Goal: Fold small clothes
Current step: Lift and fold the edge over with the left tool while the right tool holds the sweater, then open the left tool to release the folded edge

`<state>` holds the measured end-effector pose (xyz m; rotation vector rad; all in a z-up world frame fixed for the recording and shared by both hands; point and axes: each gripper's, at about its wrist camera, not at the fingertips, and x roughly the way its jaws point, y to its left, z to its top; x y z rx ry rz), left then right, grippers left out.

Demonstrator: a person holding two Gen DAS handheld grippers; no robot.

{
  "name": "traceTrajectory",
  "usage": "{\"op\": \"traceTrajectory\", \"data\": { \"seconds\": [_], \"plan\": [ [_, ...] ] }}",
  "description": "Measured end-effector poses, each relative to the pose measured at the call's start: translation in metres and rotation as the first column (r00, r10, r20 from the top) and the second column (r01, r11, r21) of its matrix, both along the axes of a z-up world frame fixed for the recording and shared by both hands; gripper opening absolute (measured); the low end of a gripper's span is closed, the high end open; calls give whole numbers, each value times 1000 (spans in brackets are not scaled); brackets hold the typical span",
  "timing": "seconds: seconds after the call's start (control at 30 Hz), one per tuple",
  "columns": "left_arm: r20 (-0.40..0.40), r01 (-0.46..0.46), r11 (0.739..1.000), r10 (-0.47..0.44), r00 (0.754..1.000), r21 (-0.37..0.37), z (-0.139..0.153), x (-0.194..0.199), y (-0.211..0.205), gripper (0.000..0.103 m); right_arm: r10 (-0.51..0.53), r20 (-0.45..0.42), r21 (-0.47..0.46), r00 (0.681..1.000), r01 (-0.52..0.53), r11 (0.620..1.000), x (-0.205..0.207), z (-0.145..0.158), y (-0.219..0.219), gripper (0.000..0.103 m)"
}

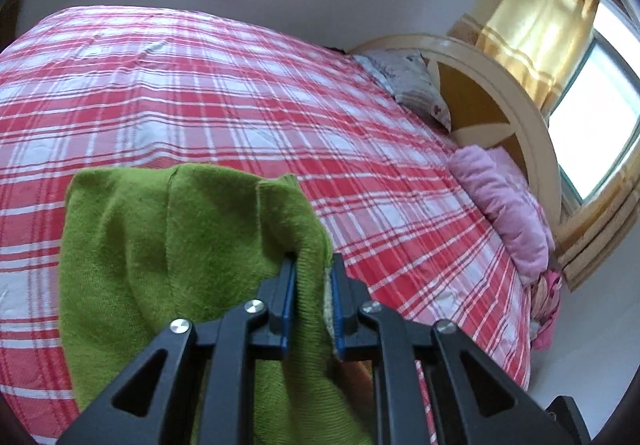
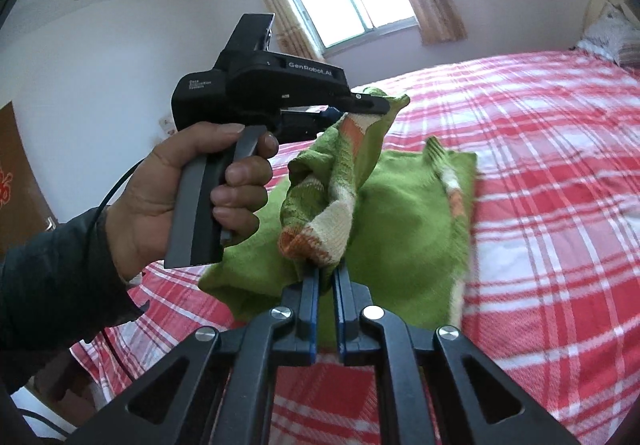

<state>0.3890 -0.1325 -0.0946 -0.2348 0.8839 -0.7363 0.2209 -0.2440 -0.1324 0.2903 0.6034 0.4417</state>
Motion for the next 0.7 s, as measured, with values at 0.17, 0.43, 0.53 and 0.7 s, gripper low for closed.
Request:
{"op": "traceTrajectory", "data": {
  "seconds": [0.17,0.43,0.53,0.7],
  "plan": [
    [10,25,998,-25,1000,65,-14,-4,-30,17,-46,-52,39,998,48,998,0,-17,-24,6],
    [132,81,987,-99,986,137,-4,-50,-17,40,-65,-135,51,989,73,996,2,-33,-34,6],
    [220,2,985,-41,975,175,0,-71,11,76,-68,-144,55,987,77,996,-4,-37,-38,6],
    [297,-107,979,51,954,174,-7,-102,68,77,-142,-127,49,982,149,988,-17,-29,-49,11]
  ]
}}
